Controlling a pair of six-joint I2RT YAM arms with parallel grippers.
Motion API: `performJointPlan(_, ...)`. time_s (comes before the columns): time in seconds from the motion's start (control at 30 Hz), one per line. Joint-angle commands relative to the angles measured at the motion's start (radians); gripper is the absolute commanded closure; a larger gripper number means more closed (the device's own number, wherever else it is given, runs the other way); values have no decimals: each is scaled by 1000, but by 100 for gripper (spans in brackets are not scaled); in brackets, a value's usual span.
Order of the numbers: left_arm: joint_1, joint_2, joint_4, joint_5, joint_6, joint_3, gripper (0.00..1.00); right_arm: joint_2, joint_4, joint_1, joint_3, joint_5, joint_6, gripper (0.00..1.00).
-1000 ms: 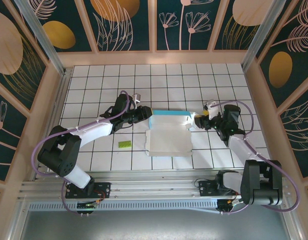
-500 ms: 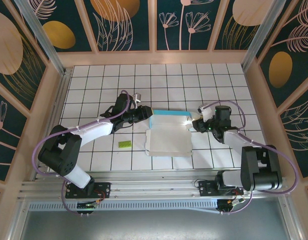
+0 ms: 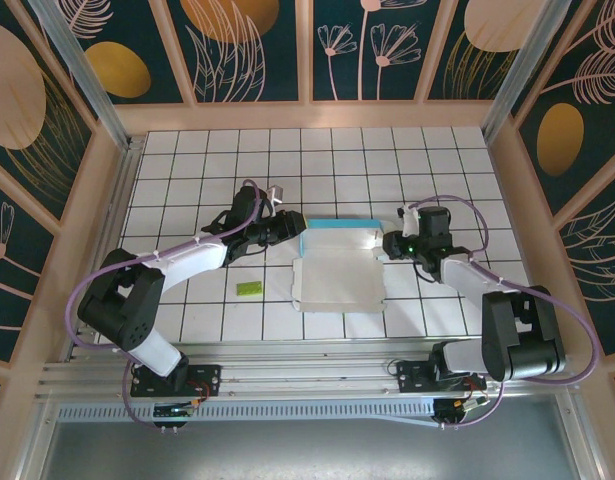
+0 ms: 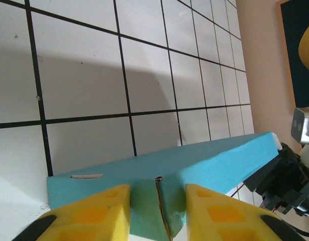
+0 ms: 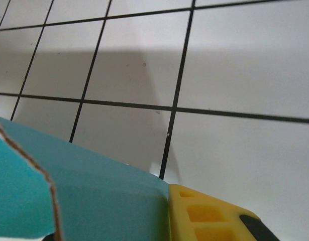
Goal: Fold the paper box
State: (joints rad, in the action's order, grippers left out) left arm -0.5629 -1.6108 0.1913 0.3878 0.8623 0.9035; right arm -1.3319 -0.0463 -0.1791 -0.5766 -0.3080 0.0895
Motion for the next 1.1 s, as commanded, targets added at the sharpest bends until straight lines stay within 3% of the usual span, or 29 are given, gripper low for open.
performJointPlan(0.0,-5,-18,-3,23,12,14,69,4,22,-30,-31,36,212,86)
performJointPlan(0.4,-8,-15,17,35,23,7,70,16,47,-120,-78,145,489,86)
performJointPlan(0.53,-14,-15,26,35,28,1,70,25,31,-146,-66,175,583,82)
performJointPlan(0.77,-20,-9,40,31,37,-14,70,14,38,-209,-45,286,639,80)
performJointPlan(0.97,-23,2,48,26,38,-31,70,56,-103,-332,101,501,593,76)
performJointPlan(1.07,-24,7,46,22,33,-38,70,82,-160,-354,158,535,574,74)
